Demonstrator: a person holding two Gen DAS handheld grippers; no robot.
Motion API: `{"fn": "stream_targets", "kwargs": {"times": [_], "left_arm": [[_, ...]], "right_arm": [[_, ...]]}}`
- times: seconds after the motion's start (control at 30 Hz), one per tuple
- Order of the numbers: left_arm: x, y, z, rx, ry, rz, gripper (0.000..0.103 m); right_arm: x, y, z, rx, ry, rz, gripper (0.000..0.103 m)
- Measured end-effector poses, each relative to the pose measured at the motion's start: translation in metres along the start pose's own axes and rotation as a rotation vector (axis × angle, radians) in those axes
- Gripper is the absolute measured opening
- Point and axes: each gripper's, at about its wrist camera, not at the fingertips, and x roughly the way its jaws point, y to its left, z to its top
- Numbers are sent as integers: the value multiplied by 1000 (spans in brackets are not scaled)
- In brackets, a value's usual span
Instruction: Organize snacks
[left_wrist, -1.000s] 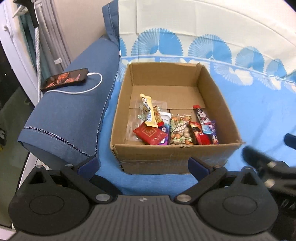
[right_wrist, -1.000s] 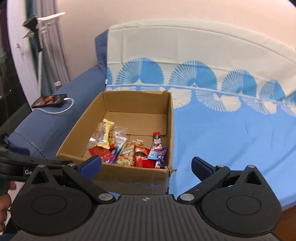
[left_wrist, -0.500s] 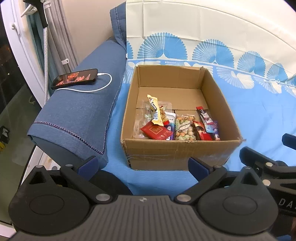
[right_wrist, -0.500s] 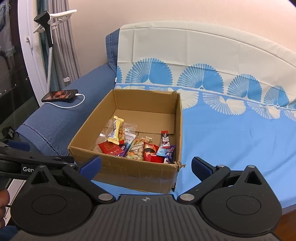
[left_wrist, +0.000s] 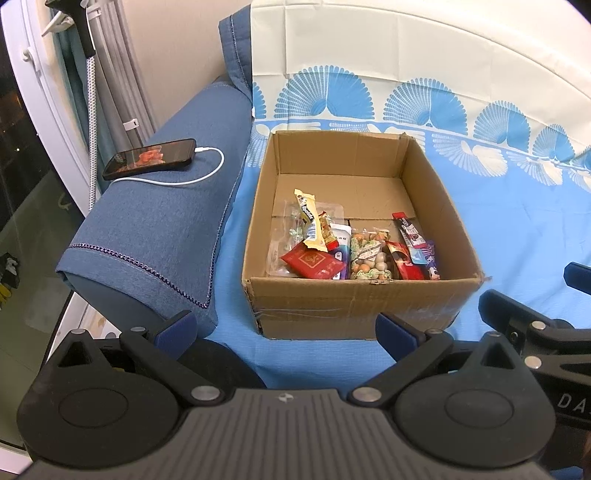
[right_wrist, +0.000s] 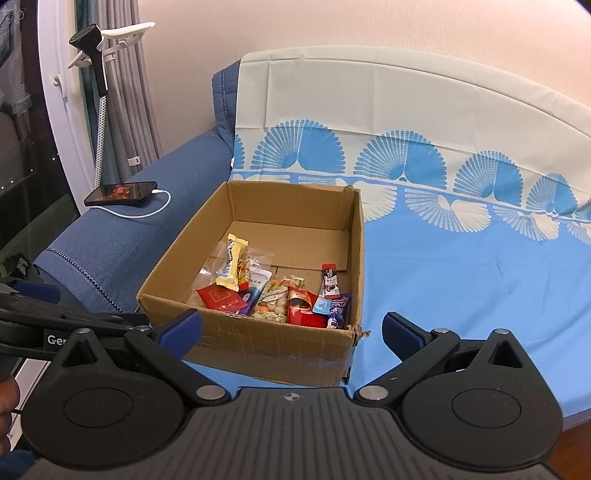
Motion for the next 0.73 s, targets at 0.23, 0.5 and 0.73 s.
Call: {"fn": "stream_targets", "kwargs": {"times": [0.23, 0.5, 0.73], "left_arm": [[-1, -2, 0, 4, -1, 9, 103], [-3, -5, 0, 11, -1, 14, 103], [-3, -5, 0, 12, -1, 22, 103]], "right_arm": [[0, 0, 0, -1, -2, 2, 103], [-2, -2, 0, 0, -6, 8, 103], [-4, -5, 0, 0, -11, 17, 103]]}}
